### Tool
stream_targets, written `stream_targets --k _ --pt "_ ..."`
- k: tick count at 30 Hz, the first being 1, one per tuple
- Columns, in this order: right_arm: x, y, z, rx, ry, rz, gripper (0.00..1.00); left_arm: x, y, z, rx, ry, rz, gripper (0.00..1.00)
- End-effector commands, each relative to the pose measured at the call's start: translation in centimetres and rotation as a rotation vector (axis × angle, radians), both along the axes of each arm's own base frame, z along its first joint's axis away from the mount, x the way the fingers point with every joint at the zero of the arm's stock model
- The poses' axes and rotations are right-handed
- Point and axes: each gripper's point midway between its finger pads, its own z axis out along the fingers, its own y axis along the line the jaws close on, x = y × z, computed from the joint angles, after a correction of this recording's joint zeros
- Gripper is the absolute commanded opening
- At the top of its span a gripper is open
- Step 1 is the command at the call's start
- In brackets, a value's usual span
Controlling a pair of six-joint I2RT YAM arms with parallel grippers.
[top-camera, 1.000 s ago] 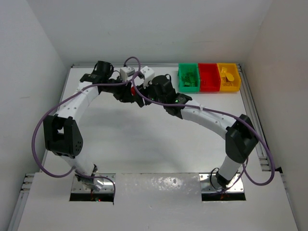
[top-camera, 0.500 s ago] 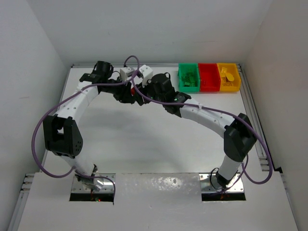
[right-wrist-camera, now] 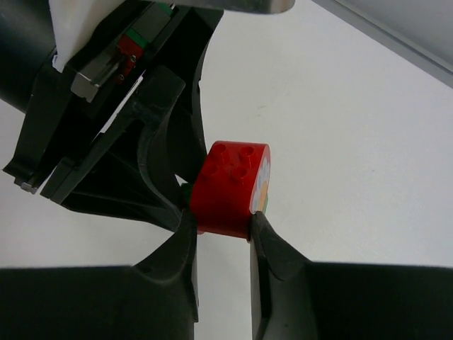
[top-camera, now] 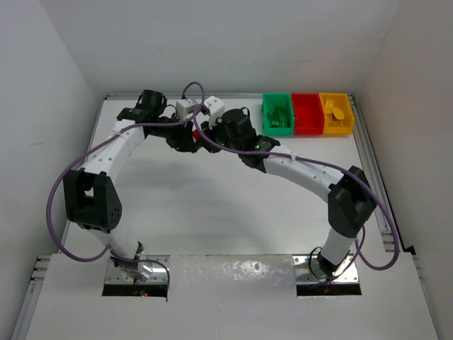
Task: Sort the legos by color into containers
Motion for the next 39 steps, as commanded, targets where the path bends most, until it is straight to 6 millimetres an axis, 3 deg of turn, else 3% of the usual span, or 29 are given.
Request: stream_targets --k 1,3,7,14,18,21,22,24,27,29,30,31,32,33,34,35,36,39 --pt "1.4 -0.2 1.9 0.019 -0.043 -0.081 0.00 0.4 0.3 1.0 0.033 -0.069 0.025 0.00" --pt "1.7 -0.3 3.1 0.046 -0.064 -0.098 0.00 0.1 1.0 -1.0 0.078 -0.019 0.051 0.00" --pt "2.1 -0.3 4.3 0.087 -0.082 -0.123 0.00 -0.5 1.0 -2.4 0.080 0.019 0.056 0.00" --pt "2.7 -0.4 4.6 0.145 -0.080 -0.176 0.00 -0.8 0.9 -3.6 0.082 0.046 0.042 0.00" --pt "3.1 -2.4 2.7 0.086 -0.053 -0.247 0.00 -0.8 0.9 -3.5 0.083 0.041 0.042 0.00" --pt "4.2 -6.7 0.7 0.059 0.003 -0.357 0.00 -0.8 0.9 -2.9 0.079 0.025 0.044 0.00" --pt "5.7 -9.5 0.4 0.089 0.039 -0.432 0.00 -0.6 0.8 -2.8 0.077 0.021 0.046 0.00" --pt "6.7 -12.8 0.4 0.110 0.075 -0.501 0.00 -0.3 0.9 -2.4 0.072 0.021 0.066 0.00" --pt "9.9 -20.1 2.4 0.048 0.031 -0.667 0.00 0.0 0.8 -2.1 0.070 0.019 0.081 0.00" --pt "11.4 -23.0 3.5 0.014 0.013 -0.745 0.00 0.3 0.8 -1.8 0.069 0.009 0.091 0.00" --pt "12.3 -25.9 3.8 -0.003 -0.001 -0.817 0.00 0.3 0.8 -1.8 0.070 0.008 0.093 0.00" --pt "12.9 -27.3 4.0 -0.008 -0.013 -0.854 0.00 0.4 0.8 -1.7 0.070 0.004 0.094 0.00" --pt "13.4 -28.7 3.9 -0.021 -0.018 -0.889 0.00 0.4 0.8 -1.6 0.068 0.004 0.096 0.00" --pt "14.1 -31.3 2.8 -0.065 -0.010 -0.963 0.00 0.4 0.8 -1.6 0.068 0.006 0.095 0.00" --pt "14.8 -32.5 3.1 -0.072 -0.019 -1.001 0.00 0.4 0.8 -1.5 0.065 0.005 0.093 0.00" --pt "15.5 -34.3 1.0 -0.115 0.026 -1.049 0.00 0.4 0.8 -1.4 0.064 0.005 0.096 0.00" --pt "16.2 -35.3 1.2 -0.122 0.036 -1.083 0.00 0.4 0.7 -1.2 0.063 0.004 0.095 0.00" --pt "18.4 -37.4 -0.8 -0.148 0.087 -1.140 0.00 0.5 0.7 -1.0 0.059 0.001 0.092 0.00"
